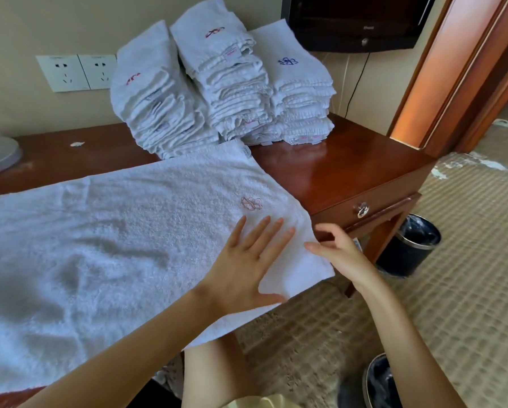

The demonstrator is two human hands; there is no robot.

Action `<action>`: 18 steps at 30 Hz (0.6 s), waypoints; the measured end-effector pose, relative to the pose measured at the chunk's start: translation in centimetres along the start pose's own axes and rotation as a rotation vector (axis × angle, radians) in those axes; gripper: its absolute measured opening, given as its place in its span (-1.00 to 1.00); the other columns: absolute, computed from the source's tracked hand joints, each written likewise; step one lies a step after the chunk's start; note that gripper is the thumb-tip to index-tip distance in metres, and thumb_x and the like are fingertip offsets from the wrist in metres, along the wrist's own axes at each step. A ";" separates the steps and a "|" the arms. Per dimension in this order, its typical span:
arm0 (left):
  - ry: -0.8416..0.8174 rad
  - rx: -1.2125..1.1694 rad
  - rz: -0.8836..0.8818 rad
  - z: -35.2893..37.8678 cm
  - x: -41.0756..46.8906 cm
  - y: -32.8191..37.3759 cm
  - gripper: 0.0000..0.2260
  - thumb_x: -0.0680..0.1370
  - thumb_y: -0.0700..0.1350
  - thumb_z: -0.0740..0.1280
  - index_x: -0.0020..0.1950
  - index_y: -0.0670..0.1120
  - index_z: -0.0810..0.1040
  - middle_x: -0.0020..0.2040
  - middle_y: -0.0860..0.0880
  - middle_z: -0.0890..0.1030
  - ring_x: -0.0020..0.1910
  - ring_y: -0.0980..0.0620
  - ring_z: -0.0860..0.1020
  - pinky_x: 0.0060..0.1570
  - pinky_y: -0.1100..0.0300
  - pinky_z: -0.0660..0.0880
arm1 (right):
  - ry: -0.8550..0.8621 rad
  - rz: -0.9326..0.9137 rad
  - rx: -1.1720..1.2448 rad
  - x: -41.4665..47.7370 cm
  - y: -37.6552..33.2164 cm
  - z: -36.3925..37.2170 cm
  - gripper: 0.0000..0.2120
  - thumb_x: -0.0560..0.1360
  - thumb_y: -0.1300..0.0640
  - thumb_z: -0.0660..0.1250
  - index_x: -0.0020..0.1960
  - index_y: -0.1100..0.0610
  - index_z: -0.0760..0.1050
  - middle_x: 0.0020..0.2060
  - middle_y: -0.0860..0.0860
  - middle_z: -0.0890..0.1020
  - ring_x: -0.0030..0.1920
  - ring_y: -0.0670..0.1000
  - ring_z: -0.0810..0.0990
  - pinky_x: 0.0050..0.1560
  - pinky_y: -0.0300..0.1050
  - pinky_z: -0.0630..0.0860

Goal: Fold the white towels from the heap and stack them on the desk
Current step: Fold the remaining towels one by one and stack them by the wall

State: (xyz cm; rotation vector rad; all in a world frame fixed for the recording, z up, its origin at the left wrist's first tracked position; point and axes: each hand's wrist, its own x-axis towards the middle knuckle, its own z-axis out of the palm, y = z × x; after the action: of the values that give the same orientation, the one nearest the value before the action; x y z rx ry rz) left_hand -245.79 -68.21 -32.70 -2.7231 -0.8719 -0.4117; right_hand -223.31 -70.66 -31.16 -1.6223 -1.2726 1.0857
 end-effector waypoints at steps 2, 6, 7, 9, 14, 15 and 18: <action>-0.009 -0.041 -0.026 -0.2 -0.5 1.7 0.01 0.34 0.54 0.12 0.58 -0.08 0.05 0.57 -0.15 0.12 0.55 -0.15 0.08 0.42 -0.31 0.09 | 0.077 -0.095 0.036 -0.6 -0.8 0.1 -0.60 0.49 0.07 0.42 0.26 -0.12 0.38 -0.03 -0.05 0.60 -0.04 -0.21 0.57 -0.13 -0.36 0.42; 0.015 -0.117 -0.116 -0.6 -1.3 4.5 -0.11 0.44 0.40 0.12 0.59 -0.06 -0.06 0.58 -0.12 0.08 0.56 -0.11 0.05 0.45 -0.22 0.10 | 0.033 -0.260 0.106 -1.8 -3.0 -0.3 -0.83 0.57 0.19 0.30 0.06 0.04 0.63 -0.13 -0.09 0.66 -0.10 -0.24 0.57 -0.16 -0.43 0.44; 0.067 -0.168 -0.151 -0.8 -1.7 4.7 -0.26 0.51 0.19 0.14 0.59 -0.08 -0.03 0.56 -0.11 0.15 0.54 -0.09 0.13 0.42 -0.12 0.23 | -0.007 -0.259 0.157 -1.8 -3.5 -0.7 -0.81 0.57 0.22 0.27 0.04 0.08 0.66 -0.09 -0.04 0.67 -0.06 -0.22 0.59 -0.13 -0.38 0.47; 0.157 -0.326 -0.240 -1.6 -2.8 4.5 -0.30 0.42 -0.16 0.12 0.58 -0.09 0.06 0.43 -0.03 0.39 0.34 0.02 0.40 0.08 0.22 0.52 | -0.115 -0.253 0.238 -1.6 -4.2 -1.3 -0.73 0.58 0.31 0.19 0.07 0.14 0.66 0.01 0.08 0.69 0.05 -0.10 0.64 -0.03 -0.26 0.55; 0.243 -0.580 -0.521 -4.5 -6.8 2.1 -0.59 0.40 -0.10 0.11 0.20 0.20 0.46 -0.16 0.17 0.53 -0.27 0.15 0.50 -0.38 0.28 0.44 | -0.151 -0.358 0.003 -0.7 -5.4 -1.2 -0.66 0.50 0.44 0.27 0.10 0.08 0.62 0.00 -0.06 0.71 0.05 -0.11 0.65 -0.01 -0.30 0.53; 0.224 -0.622 -0.594 -4.9 -7.8 1.5 -0.68 0.42 -0.08 0.13 0.10 0.17 0.50 -0.21 0.15 0.55 -0.29 0.15 0.51 -0.32 0.24 0.48 | -0.101 -0.372 -0.009 -0.6 -5.8 -1.0 -0.70 0.48 0.42 0.31 0.01 0.07 0.65 -0.09 -0.09 0.72 -0.03 -0.15 0.66 -0.06 -0.32 0.52; 0.105 -0.697 -0.710 -5.6 -11.0 0.2 -0.87 0.46 0.00 0.21 -0.08 0.13 0.54 -0.31 0.11 0.56 -0.33 0.12 0.52 -0.24 0.23 0.48 | -0.007 -0.425 -0.035 0.4 -6.6 -0.5 -0.73 0.44 0.33 0.40 -0.30 -0.01 0.62 -0.33 -0.06 0.60 -0.28 -0.15 0.54 -0.19 -0.36 0.39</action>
State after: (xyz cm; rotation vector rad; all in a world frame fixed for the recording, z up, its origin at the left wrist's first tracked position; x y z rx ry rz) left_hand -255.34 -75.96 -31.25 -2.8034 -1.9619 -1.1681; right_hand -224.78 -69.09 -24.84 -1.2900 -1.5590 0.8074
